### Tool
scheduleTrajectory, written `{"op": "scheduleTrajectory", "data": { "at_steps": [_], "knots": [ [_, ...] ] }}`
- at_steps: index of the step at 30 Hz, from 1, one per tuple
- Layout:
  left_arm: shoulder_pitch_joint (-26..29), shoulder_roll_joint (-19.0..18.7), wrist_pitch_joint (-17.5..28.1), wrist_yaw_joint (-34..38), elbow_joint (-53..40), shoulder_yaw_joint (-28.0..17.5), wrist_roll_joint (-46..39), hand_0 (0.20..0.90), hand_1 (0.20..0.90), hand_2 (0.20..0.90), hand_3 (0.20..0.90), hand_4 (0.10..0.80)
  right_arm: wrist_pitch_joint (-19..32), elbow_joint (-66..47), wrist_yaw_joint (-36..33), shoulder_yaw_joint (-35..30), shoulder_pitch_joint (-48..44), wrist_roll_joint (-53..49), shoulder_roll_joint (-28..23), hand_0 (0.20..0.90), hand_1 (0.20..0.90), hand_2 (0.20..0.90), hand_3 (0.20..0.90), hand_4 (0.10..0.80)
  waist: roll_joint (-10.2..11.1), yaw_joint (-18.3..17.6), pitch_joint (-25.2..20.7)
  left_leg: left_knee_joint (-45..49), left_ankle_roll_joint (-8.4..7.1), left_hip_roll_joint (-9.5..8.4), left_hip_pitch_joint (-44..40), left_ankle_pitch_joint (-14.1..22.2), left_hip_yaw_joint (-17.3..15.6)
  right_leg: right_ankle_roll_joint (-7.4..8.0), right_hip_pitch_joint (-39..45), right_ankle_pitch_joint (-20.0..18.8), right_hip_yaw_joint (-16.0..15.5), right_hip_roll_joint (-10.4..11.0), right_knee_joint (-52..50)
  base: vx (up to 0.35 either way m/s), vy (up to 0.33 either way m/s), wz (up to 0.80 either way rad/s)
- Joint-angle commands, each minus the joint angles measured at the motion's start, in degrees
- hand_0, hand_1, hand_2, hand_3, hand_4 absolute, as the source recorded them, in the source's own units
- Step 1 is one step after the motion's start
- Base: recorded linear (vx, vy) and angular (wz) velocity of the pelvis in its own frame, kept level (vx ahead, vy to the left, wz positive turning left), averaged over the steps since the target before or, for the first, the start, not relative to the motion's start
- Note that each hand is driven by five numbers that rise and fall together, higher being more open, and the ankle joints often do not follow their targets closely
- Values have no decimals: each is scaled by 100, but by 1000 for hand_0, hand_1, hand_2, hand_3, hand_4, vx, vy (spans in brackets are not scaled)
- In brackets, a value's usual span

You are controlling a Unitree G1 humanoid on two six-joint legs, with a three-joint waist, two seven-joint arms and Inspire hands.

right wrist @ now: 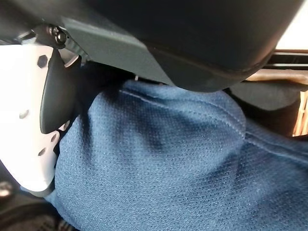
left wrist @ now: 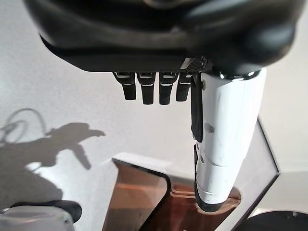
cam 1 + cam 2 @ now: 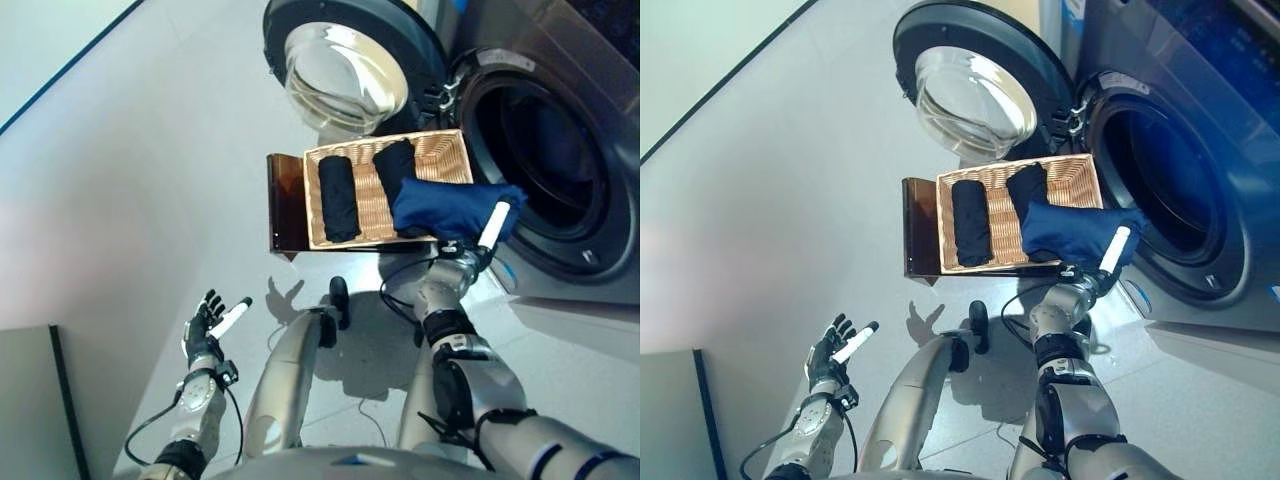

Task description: Pick up the clothes and place them into the washing machine

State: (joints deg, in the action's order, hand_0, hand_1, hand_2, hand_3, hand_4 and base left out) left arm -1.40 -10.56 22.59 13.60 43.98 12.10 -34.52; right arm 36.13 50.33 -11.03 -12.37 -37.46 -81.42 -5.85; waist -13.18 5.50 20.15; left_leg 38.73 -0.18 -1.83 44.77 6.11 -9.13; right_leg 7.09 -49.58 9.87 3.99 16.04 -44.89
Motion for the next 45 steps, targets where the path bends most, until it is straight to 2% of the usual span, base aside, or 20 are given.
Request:
{"op": "scheduleTrajectory", "data": {
  "at_steps": [1, 6, 10, 12, 19, 25, 26, 27, 28, 30, 31, 32, 33, 37, 45],
  "knots": [
    [-70, -185, 393, 46, -112, -270, -127, 900, 900, 900, 900, 800, 246, -403, 220, 110, -460, 273, -577, 200, 200, 200, 200, 300, -366, 46, -346, -523, -8, -47, -218, 470, 36, -132, 285, -179, -112, 23, 754, 52, 27, -29],
    [-137, -225, 421, 5, -92, -275, -133, 900, 900, 900, 900, 800, 331, -283, -75, -98, -917, 521, -1125, 200, 200, 200, 200, 300, -511, 131, -442, -950, -39, -123, -414, 261, 90, -74, 507, -276, -122, 40, 1102, 56, -5, 8],
    [-91, -242, 441, -29, 10, -217, -90, 900, 900, 900, 900, 800, 334, -82, -309, -144, -1305, 759, -1591, 200, 200, 200, 200, 300, -599, 203, -523, -1492, -97, -182, -639, -15, 171, -38, 684, -397, -217, 73, 1475, 15, -31, 3],
    [-108, -244, 439, -54, 80, -171, -76, 900, 900, 900, 900, 800, 338, 62, -439, -78, -1455, 887, -1783, 200, 200, 200, 200, 300, -649, 251, -593, -1800, -74, -201, -715, -269, 171, -55, 697, -580, -280, 81, 1632, -33, -20, 16],
    [-175, -259, 433, -93, 58, -180, -23, 900, 900, 900, 900, 800, 259, 230, -600, -82, -1666, 1084, -2187, 200, 200, 200, 200, 300, -759, 370, -813, -2342, -150, -253, -1026, -518, 305, -19, 959, -599, -392, 105, 1892, 64, -37, 6],
    [-245, -387, 487, -60, -104, -269, 61, 900, 900, 900, 900, 800, 386, 93, -1187, 10, -2249, 1702, -3211, 200, 200, 200, 200, 300, -899, 491, -935, -2755, -227, -320, -1223, -743, 430, 5, 998, -541, -468, 164, 1911, 9, -32, 13],
    [-273, -408, 485, -58, -129, -272, 95, 900, 900, 900, 900, 800, 357, 81, -1281, 75, -2354, 1824, -3408, 200, 200, 200, 200, 300, -921, 506, -950, -2790, -234, -328, -1240, -768, 436, 8, 979, -530, -483, 183, 1884, 6, -45, 23],
    [-319, -497, 515, -31, -173, -295, 173, 900, 900, 900, 900, 800, 303, 61, -1454, 234, -2576, 2107, -3826, 200, 200, 200, 200, 300, -951, 539, -976, -2821, -254, -341, -1246, -795, 460, 16, 944, -511, -477, 200, 1835, 4, -27, 19],
    [-309, -474, 512, -24, -179, -289, 179, 900, 900, 900, 900, 800, 293, 70, -1491, 262, -2615, 2137, -3847, 200, 200, 200, 200, 300, -968, 543, -974, -2828, -254, -344, -1242, -798, 460, 16, 932, -507, -475, 202, 1826, -11, -19, 14],
    [-380, -560, 534, 34, -257, -373, 252, 900, 900, 900, 900, 800, 170, -23, -1764, 606, -2973, 2582, -4386, 200, 200, 200, 200, 300, -1011, 545, -968, -2898, -277, -357, -1236, -846, 449, 14, 830, -505, -438, 218, 1758, -9, -3, 10],
    [-371, -539, 531, 42, -262, -370, 259, 900, 900, 900, 900, 800, 160, -13, -1783, 637, -3012, 2596, -4402, 200, 200, 200, 200, 300, -1023, 547, -962, -2905, -276, -362, -1232, -850, 444, 15, 813, -500, -429, 222, 1743, -9, -4, 12],
    [-394, -567, 547, 57, -263, -416, 251, 900, 900, 900, 900, 800, 152, -68, -1924, 786, -3075, 2807, -4498, 433, 433, 433, 433, 467, -1024, 554, -961, -2927, -287, -365, -1225, -876, 426, 13, 783, -510, -416, 224, 1739, -5, 2, 6],
    [-407, -538, 544, 68, -312, -406, 269, 900, 900, 900, 900, 800, 90, -187, -1953, 870, -3153, 2868, -4510, 900, 900, 900, 900, 800, -1046, 541, -946, -2949, -287, -364, -1204, -888, 411, 14, 733, -507, -391, 220, 1724, 0, 0, 0],
    [-395, -495, 543, 106, -353, -350, 196, 900, 900, 900, 900, 800, -8, -141, -1881, 1042, -3206, 2861, -4499, 900, 900, 900, 900, 800, -1061, 499, -899, -2955, -277, -344, -1156, -889, 360, 5, 635, -529, -334, 178, 1701, 17, -4, -7],
    [-349, -413, 547, 38, -388, -258, 86, 900, 900, 900, 900, 800, -54, 373, -1699, 742, -2762, 2656, -4057, 900, 900, 900, 900, 800, -1092, 458, -940, -2885, -230, -343, -1136, -810, 318, -5, 644, -586, -279, 171, 1756, 30, 10, -5]
  ]
}}
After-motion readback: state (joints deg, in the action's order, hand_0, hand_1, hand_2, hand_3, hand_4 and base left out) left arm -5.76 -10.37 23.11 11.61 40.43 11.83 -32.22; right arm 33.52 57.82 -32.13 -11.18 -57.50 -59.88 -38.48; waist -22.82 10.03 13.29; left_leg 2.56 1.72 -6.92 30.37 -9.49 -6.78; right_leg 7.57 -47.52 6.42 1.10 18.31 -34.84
